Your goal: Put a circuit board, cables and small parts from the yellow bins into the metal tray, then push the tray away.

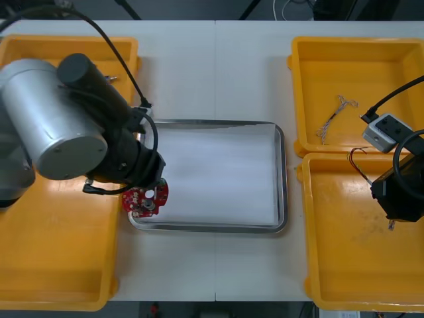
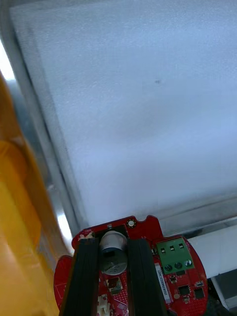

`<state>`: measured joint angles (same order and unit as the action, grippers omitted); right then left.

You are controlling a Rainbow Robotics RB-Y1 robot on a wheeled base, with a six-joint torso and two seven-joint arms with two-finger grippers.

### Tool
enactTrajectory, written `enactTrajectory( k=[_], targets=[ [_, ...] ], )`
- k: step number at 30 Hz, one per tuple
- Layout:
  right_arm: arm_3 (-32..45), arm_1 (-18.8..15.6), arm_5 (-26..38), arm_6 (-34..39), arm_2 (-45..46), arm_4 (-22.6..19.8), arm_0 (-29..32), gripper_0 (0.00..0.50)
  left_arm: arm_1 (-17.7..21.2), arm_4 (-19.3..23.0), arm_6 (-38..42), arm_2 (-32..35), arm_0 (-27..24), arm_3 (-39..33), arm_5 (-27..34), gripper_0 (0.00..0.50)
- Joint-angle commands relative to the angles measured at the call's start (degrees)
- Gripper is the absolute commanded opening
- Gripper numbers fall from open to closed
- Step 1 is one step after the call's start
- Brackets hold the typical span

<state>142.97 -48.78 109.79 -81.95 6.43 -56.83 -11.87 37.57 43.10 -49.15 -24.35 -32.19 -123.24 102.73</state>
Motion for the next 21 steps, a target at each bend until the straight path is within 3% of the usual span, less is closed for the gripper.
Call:
enactTrajectory(
  k=[1,8,21],
  targets=[
    [1.7,-2.64,0.21,1.97,-0.28,-0.91,-1.4,0.0,-2.76,-2.32,2.04,-4.48,-3.58,4.24,-4.21,0.0],
    [1.7,-3.34,0.21,1.62,-0.28,-2.32,-1.4,0.0,-2.85,-4.96,1.42,-9.66,-3.66,9.78,-11.24,0.0],
    [1.79,-4.74,0.21,1.36,-0.28,-2.58,-1.4,0.0,-2.59,-6.98,0.63,-12.3,-3.75,13.64,-15.98,0.0]
  ],
)
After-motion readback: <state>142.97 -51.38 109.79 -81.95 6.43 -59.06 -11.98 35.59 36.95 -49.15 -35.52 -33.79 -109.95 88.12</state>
